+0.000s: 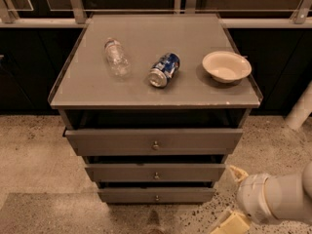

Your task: Open bottom drawer

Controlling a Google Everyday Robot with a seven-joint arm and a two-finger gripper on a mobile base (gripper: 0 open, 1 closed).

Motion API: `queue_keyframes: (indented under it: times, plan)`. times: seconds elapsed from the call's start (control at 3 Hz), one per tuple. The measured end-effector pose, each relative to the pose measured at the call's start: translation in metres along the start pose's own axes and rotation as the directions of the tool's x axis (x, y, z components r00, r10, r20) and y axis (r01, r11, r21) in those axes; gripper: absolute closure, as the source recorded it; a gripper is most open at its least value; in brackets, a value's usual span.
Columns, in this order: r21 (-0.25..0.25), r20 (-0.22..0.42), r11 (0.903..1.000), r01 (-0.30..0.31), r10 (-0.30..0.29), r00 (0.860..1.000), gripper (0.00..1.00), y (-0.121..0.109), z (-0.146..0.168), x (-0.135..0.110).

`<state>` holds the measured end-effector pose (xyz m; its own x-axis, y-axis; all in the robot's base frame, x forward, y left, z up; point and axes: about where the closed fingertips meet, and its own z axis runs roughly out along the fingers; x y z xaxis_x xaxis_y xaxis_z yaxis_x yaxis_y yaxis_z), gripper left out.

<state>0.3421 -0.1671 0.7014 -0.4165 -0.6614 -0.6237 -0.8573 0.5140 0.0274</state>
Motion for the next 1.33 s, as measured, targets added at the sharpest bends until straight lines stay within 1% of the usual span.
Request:
queue_keyframes:
  times: [0.33, 0.67, 1.0, 1.33]
  plan:
    - [-0.009, -0.001, 0.9998, -0.016, 0.016, 1.0, 0.0, 0.002, 0.01, 0.009]
    - [-0.018, 0.019, 0.9929, -0.117, 0.118, 0.993, 0.0, 0.001, 0.024, 0.036]
    - [-0.07, 0.061, 0.9671, -0.244, 0.249, 0.967, 0.0, 0.0, 0.075, 0.085]
    - [-0.127, 0.085, 0.9344, -0.333, 0.345, 0.935, 0.0, 0.0, 0.124, 0.123]
